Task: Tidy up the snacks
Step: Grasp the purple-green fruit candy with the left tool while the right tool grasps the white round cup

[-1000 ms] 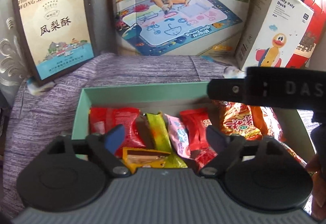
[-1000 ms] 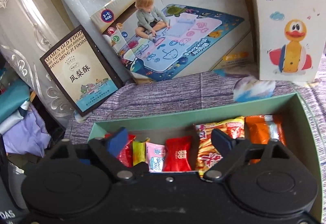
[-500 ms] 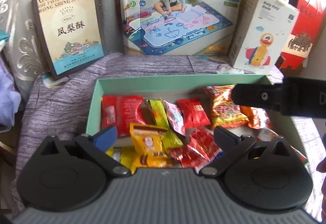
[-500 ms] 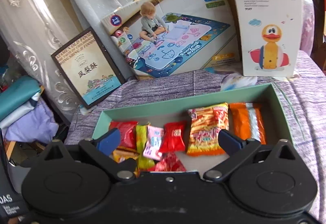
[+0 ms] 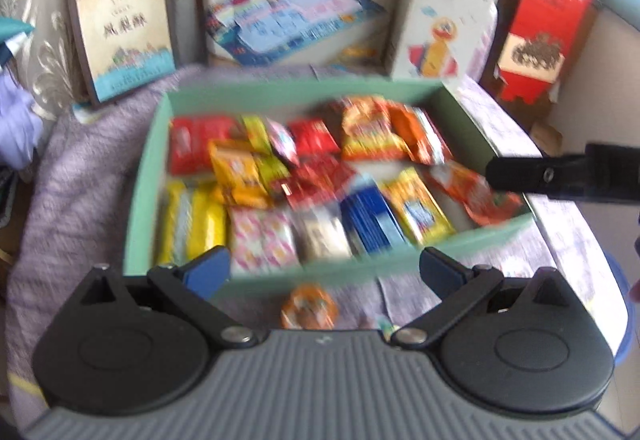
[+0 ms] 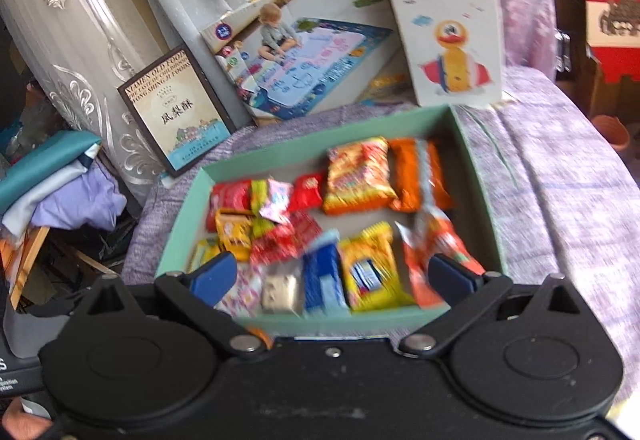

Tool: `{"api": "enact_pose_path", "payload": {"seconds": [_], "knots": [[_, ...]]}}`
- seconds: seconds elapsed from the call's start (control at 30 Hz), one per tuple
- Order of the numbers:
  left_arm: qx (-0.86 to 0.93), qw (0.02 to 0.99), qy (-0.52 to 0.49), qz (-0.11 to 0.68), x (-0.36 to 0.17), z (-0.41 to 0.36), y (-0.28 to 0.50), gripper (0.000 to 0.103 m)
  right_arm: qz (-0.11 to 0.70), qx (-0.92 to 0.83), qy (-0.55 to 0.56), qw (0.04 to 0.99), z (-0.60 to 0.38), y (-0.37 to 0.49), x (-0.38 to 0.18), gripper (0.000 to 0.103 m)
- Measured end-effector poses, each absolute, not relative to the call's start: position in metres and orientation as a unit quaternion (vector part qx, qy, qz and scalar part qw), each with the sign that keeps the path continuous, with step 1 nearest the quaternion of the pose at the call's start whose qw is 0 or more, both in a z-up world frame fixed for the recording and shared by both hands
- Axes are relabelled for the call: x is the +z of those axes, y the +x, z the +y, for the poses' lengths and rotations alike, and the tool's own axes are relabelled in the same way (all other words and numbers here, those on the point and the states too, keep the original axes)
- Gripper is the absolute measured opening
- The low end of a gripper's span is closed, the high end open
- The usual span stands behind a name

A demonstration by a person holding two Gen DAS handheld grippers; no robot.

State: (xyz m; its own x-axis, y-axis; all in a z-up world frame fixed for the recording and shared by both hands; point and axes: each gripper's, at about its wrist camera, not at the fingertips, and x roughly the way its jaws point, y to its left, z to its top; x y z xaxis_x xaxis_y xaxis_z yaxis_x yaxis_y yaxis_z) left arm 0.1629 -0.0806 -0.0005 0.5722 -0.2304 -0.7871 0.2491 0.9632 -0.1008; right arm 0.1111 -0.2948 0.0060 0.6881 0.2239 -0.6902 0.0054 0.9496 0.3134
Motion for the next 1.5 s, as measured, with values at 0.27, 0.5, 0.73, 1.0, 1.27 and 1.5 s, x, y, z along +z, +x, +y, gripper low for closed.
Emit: {"api": "enact_pose_path", "payload": {"seconds": [0.27, 0.5, 0.73, 1.0, 1.27, 1.5], "knots": [[-0.155, 0.842, -0.004, 0.517, -0.05, -0.102, 0.135, 0.103, 0.404, 0.011, 0.163, 0.9, -0.345, 0.077, -0.02, 0.103], [-0.152, 0.829, -0.003, 0.538, -0.072, -0.115, 0.137, 0.103, 0.425, -0.003, 0.168, 0.889, -0.355, 0.071, -0.048, 0.084], [-0.153, 0.818, -0.019, 0.554, -0.081, -0.116, 0.142, 0.1, 0.441, -0.01, 0.144, 0.886, -0.338, 0.084, -0.073, 0.071], [-0.161, 0.826, -0.016, 0.54, -0.079, -0.129, 0.145, 0.082, 0.434, -0.013, 0.148, 0.889, -0.34, 0.078, -0.086, 0.042], [-0.18, 0.831, 0.006, 0.526, -0.082, -0.16, 0.16, 0.078, 0.428, -0.023, 0.189, 0.884, -0.369, 0.051, -0.087, 0.042], [-0.206, 0.835, 0.079, 0.503, -0.082, -0.193, 0.149, 0.075, 0.422, -0.028, 0.205, 0.883, -0.379, 0.037, -0.089, 0.042]]}}
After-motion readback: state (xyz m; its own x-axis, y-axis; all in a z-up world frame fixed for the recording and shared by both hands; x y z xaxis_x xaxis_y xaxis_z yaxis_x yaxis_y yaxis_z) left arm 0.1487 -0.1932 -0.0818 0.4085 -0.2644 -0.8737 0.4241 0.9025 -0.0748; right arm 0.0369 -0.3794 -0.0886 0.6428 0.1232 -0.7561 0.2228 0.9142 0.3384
